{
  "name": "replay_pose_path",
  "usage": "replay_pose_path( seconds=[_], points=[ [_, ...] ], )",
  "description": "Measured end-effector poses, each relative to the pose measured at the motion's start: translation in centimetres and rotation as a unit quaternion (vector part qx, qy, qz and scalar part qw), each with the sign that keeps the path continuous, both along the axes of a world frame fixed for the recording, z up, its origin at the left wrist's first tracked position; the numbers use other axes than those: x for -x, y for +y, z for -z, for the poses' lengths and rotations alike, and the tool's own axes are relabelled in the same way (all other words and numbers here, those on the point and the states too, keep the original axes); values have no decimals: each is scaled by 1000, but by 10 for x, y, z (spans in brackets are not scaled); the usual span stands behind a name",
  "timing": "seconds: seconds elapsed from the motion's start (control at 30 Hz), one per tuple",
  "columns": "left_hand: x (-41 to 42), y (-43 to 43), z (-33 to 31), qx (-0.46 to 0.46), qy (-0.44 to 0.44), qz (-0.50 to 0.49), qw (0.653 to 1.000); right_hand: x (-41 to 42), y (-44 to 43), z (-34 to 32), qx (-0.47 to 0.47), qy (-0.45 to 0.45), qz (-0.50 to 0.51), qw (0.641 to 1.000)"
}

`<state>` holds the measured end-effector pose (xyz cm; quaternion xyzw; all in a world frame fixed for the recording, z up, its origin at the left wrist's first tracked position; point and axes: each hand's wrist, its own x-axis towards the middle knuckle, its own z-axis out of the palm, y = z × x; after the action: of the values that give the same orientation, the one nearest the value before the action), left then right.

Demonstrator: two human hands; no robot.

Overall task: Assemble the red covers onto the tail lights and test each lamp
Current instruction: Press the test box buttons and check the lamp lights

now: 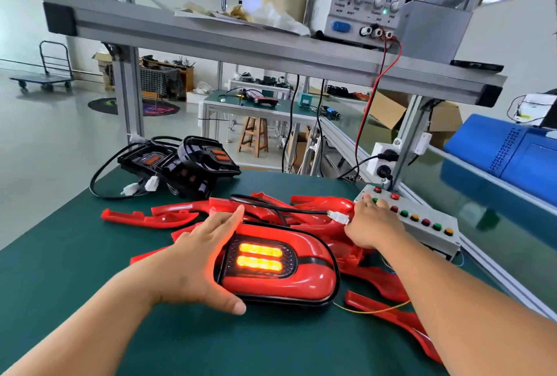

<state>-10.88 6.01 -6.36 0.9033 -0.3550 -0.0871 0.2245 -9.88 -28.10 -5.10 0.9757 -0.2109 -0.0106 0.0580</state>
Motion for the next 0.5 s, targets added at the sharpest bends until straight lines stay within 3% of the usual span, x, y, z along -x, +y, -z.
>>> replay_pose_path(
  seconds=[0.5],
  points=[
    [-1, -6, 4, 21, -53, 5, 998, 2, 1, 4, -25, -22, 7, 999]
  ],
)
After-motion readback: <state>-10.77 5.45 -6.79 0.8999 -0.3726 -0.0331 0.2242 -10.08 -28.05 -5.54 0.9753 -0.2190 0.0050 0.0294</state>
